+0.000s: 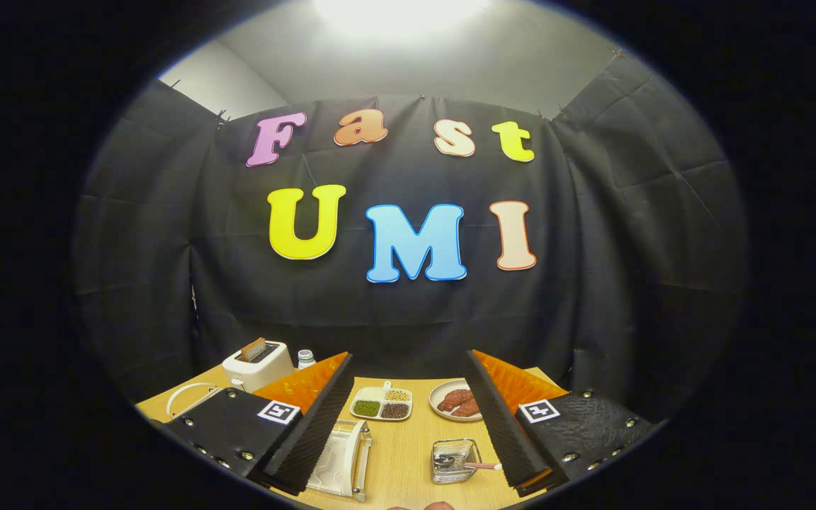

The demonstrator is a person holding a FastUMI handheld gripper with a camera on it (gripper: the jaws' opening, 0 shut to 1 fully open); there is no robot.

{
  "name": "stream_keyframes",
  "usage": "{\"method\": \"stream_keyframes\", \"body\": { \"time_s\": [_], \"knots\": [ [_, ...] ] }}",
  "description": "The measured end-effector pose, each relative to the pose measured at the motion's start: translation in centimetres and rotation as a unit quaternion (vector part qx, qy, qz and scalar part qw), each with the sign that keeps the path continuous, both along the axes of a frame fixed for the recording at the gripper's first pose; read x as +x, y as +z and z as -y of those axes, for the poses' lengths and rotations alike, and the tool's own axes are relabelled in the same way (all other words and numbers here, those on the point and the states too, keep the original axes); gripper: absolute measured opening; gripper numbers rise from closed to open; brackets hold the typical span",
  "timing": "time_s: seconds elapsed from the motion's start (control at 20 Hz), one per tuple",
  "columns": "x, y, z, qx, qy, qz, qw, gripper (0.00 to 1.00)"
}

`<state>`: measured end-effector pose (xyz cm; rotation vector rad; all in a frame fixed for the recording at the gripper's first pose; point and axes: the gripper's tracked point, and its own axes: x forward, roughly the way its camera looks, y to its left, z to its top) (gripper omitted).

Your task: Take the plate from the dish rack, then take the spoon from the basket and place it into the plate.

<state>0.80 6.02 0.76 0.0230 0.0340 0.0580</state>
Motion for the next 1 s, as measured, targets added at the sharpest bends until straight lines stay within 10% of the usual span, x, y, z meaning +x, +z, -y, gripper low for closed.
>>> {"method": "stream_keyframes", "body": {
  "time_s": [0.45,1.0],
  "knots": [
    [1.9,-2.7,-4.5,0.029,0.041,-0.112,0.992,0.97],
    [3.2,-11.7,-12.2,0.063,0.117,-0.341,0.931,0.99]
  ]
}}
